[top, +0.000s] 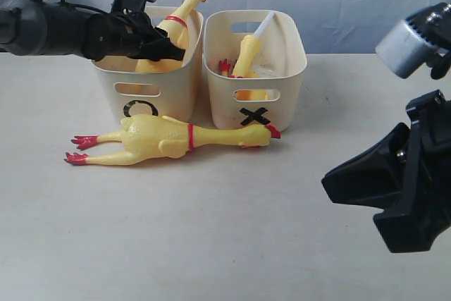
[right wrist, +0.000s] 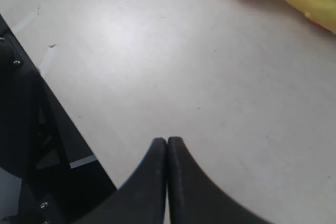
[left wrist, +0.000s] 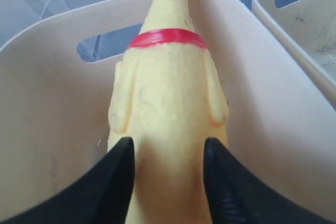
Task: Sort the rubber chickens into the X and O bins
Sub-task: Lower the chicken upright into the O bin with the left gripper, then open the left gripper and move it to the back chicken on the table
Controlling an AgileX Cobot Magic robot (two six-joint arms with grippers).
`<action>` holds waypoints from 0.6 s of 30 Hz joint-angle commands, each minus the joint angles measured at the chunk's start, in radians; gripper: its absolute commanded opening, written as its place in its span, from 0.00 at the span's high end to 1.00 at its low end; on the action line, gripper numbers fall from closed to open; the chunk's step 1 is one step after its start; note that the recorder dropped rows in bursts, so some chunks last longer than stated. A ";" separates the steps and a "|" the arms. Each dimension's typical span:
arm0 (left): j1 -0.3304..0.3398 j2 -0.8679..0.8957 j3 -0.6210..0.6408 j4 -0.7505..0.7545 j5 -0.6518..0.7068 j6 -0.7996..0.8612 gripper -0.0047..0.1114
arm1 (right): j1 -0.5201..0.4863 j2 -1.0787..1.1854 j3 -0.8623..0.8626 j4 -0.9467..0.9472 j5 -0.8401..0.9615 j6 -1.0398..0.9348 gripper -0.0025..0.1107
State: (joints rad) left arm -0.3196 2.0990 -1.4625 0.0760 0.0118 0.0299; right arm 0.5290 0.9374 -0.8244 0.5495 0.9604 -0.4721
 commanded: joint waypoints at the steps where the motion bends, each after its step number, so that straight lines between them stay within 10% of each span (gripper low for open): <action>1: 0.002 -0.028 -0.006 0.006 -0.037 0.000 0.60 | -0.005 -0.004 0.005 0.001 0.001 -0.002 0.98; 18: 0.002 -0.248 -0.006 0.075 0.163 0.025 0.55 | -0.005 -0.004 0.005 0.001 -0.005 -0.002 0.98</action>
State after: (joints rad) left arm -0.3196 1.8953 -1.4625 0.1469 0.0936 0.0343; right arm 0.5290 0.9374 -0.8244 0.5495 0.9614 -0.4721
